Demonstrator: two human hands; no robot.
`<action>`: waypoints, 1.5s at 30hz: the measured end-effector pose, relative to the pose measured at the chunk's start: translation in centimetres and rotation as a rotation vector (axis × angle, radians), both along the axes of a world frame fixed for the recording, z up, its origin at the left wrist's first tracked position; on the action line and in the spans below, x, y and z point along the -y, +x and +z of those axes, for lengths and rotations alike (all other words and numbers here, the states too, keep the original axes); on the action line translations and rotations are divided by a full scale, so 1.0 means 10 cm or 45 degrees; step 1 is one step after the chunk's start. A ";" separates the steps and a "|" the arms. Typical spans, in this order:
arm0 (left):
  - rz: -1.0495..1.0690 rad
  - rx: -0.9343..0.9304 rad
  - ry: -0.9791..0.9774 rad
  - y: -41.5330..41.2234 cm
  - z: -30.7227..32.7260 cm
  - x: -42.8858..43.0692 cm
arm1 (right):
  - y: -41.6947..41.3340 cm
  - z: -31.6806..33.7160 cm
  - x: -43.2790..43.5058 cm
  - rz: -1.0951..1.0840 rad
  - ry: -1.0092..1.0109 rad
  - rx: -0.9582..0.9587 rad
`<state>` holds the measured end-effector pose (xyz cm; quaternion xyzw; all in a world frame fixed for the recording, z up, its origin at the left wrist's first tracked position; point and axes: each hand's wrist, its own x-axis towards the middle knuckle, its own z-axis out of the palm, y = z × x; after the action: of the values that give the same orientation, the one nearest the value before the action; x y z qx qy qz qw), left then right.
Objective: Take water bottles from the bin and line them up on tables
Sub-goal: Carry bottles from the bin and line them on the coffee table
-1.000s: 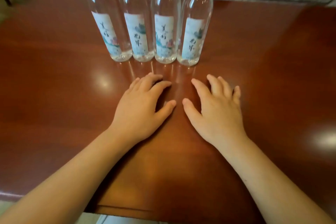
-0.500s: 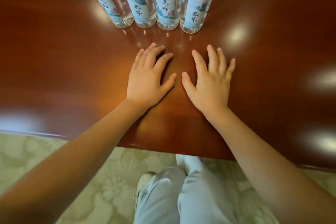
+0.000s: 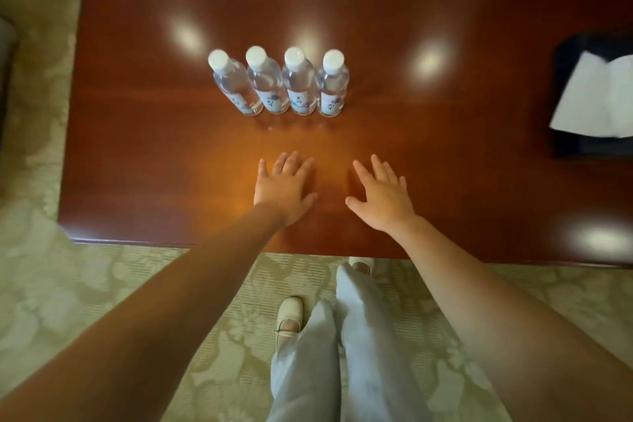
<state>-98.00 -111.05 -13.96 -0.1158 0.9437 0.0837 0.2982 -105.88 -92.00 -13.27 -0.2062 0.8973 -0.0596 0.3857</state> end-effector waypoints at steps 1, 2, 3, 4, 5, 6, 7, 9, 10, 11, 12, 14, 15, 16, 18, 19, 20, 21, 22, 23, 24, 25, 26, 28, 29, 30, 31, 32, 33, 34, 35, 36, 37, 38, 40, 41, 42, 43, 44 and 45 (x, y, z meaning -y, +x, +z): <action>-0.018 0.002 -0.004 0.04 0.20 -0.02 | 0.07 0.20 -0.06 -0.011 0.003 -0.020; -0.038 0.002 -0.012 0.09 0.41 -0.05 | 0.13 0.41 -0.12 -0.026 0.004 -0.040; -0.057 -0.001 -0.022 0.13 0.63 -0.07 | 0.20 0.62 -0.17 -0.042 0.002 -0.061; -0.072 -0.007 -0.025 0.17 0.83 -0.10 | 0.27 0.82 -0.22 -0.056 -0.004 -0.083; -0.085 -0.022 -0.022 0.21 1.04 -0.13 | 0.34 1.03 -0.26 -0.069 -0.012 -0.108; -0.098 -0.046 -0.014 0.25 1.25 -0.15 | 0.42 1.24 -0.30 -0.086 -0.022 -0.137; -0.112 -0.077 -0.008 0.30 1.44 -0.18 | 0.51 1.44 -0.34 -0.112 -0.036 -0.166; -0.148 -0.144 0.005 0.39 1.81 -0.24 | 0.68 1.82 -0.41 -0.202 -0.072 -0.216; -0.172 -0.171 0.018 0.44 1.99 -0.26 | 0.78 1.99 -0.45 -0.252 -0.089 -0.237; -0.197 -0.194 0.029 0.50 2.14 -0.29 | 0.89 2.14 -0.50 -0.295 -0.100 -0.265; -0.227 -0.221 0.035 0.55 2.28 -0.32 | 0.99 2.28 -0.55 -0.335 -0.109 -0.304; -0.305 -0.273 0.041 0.67 2.51 -0.39 | 1.21 2.52 -0.64 -0.437 -0.129 -0.368; -0.349 -0.297 0.043 0.72 2.61 -0.43 | 1.33 2.62 -0.69 -0.494 -0.140 -0.398; -0.394 -0.318 0.048 0.77 2.70 -0.48 | 1.46 2.71 -0.74 -0.549 -0.149 -0.432; -0.485 -0.347 0.075 0.87 2.86 -0.64 | 1.72 2.88 -0.88 -0.659 -0.165 -0.494; -0.528 -0.361 0.095 0.91 2.93 -0.73 | 1.85 2.95 -0.96 -0.713 -0.170 -0.524; -0.573 -0.379 0.116 0.95 3.01 -0.84 | 1.97 3.02 -1.05 -0.768 -0.173 -0.556; -0.616 -0.395 0.138 1.00 3.07 -0.95 | 2.10 3.08 -1.15 -0.825 -0.176 -0.584; -0.658 -0.410 0.163 1.05 3.13 -1.05 | 2.22 3.13 -1.24 -0.884 -0.180 -0.607; -0.700 -0.425 0.189 1.09 3.18 -1.16 | 2.34 3.18 -1.33 -0.938 -0.179 -0.629; -0.742 -0.439 0.210 1.14 3.22 -1.26 | 2.45 3.21 -1.42 -0.984 -0.169 -0.650; -0.786 -0.453 0.225 1.19 3.26 -1.35 | 2.57 3.23 -1.51 -1.026 -0.151 -0.670; -0.832 -0.466 0.236 1.24 3.30 -1.45 | 2.69 3.25 -1.60 -1.068 -0.133 -0.686; -0.919 -0.489 0.252 1.37 3.37 -1.66 | 2.96 3.27 -1.77 -1.153 -0.111 -0.703; -0.961 -0.497 0.259 1.45 3.41 -1.76 | 3.10 3.28 -1.84 -1.200 -0.104 -0.708; -1.004 -0.503 0.271 1.54 3.45 -1.86 | 3.27 3.29 -1.91 -1.245 -0.094 -0.713; -1.049 -0.506 0.286 1.64 3.48 -1.97 | 3.44 3.31 -1.98 -1.284 -0.080 -0.719; -1.093 -0.507 0.301 1.76 3.52 -2.09 | 3.63 3.33 -2.05 -1.323 -0.070 -0.726; -1.136 -0.509 0.316 1.89 3.54 -2.21 | 3.82 3.36 -2.13 -1.361 -0.060 -0.732; -1.180 -0.513 0.326 2.03 3.57 -2.33 | 4.03 3.38 -2.21 -1.401 -0.046 -0.739; -1.225 -0.515 0.330 2.18 3.58 -2.45 | 4.24 3.41 -2.28 -1.440 -0.030 -0.742; -1.274 -0.514 0.335 2.33 3.59 -2.57 | 4.45 3.45 -2.35 -1.476 -0.014 -0.744; -1.328 -0.512 0.344 2.55 3.60 -2.71 | 4.73 3.49 -2.42 -1.520 0.010 -0.743; -1.355 -0.512 0.351 2.68 3.61 -2.80 | 4.91 3.52 -2.47 -1.547 0.025 -0.750; -1.414 -0.498 0.359 3.03 3.63 -3.00 | 5.36 3.56 -2.57 -1.608 0.074 -0.778; -1.456 -0.491 0.362 3.24 3.65 -3.10 | 5.62 3.59 -2.61 -1.646 0.093 -0.781; -1.497 -0.491 0.368 3.45 3.66 -3.18 | 5.87 3.61 -2.65 -1.681 0.107 -0.778; -1.537 -0.495 0.380 3.67 3.66 -3.27 | 6.14 3.62 -2.68 -1.717 0.120 -0.784; -1.573 -0.504 0.392 3.88 3.67 -3.35 | 6.40 3.63 -2.70 -1.754 0.140 -0.802; -1.609 -0.517 0.403 4.08 3.69 -3.44 | 6.64 3.65 -2.73 -1.790 0.167 -0.819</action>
<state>-57.24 -76.64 22.92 0.5207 0.8437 0.0508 0.1202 -39.49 -64.71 23.23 0.4276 0.8869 -0.1745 -0.0107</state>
